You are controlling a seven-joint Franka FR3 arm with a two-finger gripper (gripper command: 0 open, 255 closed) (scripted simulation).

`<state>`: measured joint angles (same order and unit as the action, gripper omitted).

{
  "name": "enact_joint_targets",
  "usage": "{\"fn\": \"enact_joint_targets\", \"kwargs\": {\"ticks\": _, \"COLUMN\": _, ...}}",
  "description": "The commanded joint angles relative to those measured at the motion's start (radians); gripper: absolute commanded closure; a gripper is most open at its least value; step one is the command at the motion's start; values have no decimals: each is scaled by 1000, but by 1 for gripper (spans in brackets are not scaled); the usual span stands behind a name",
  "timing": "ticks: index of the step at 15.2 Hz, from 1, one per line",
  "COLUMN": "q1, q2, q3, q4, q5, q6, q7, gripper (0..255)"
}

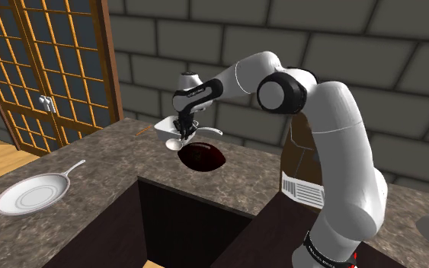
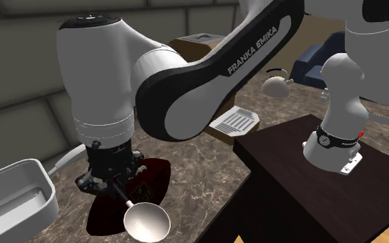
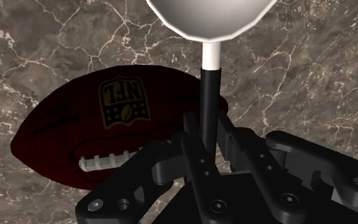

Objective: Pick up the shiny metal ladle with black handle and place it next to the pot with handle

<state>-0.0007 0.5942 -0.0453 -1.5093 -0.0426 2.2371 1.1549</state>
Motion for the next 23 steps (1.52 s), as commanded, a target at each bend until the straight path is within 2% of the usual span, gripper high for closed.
{"fn": "enact_joint_targets", "kwargs": {"ticks": 1, "q1": 23, "q2": 66, "q3": 4, "q4": 107, "q5": -4, "q6": -43, "q7": 29, "gripper": 255}}
{"fn": "enact_joint_targets", "kwargs": {"ticks": 3, "q1": 45, "q2": 134, "q3": 7, "q4": 225, "q5": -6, "q6": -94, "q7": 55, "gripper": 255}}
{"fn": "enact_joint_targets", "kwargs": {"ticks": 4, "q1": 62, "q2": 197, "q3": 10, "q4": 334, "q5": -8, "q6": -141, "q7": 74, "gripper": 255}}
{"fn": "enact_joint_targets", "kwargs": {"ticks": 23, "q1": 62, "q2": 320, "q3": 9, "q4": 285, "q5": -10, "q6": 29, "q7": 86, "gripper": 255}}
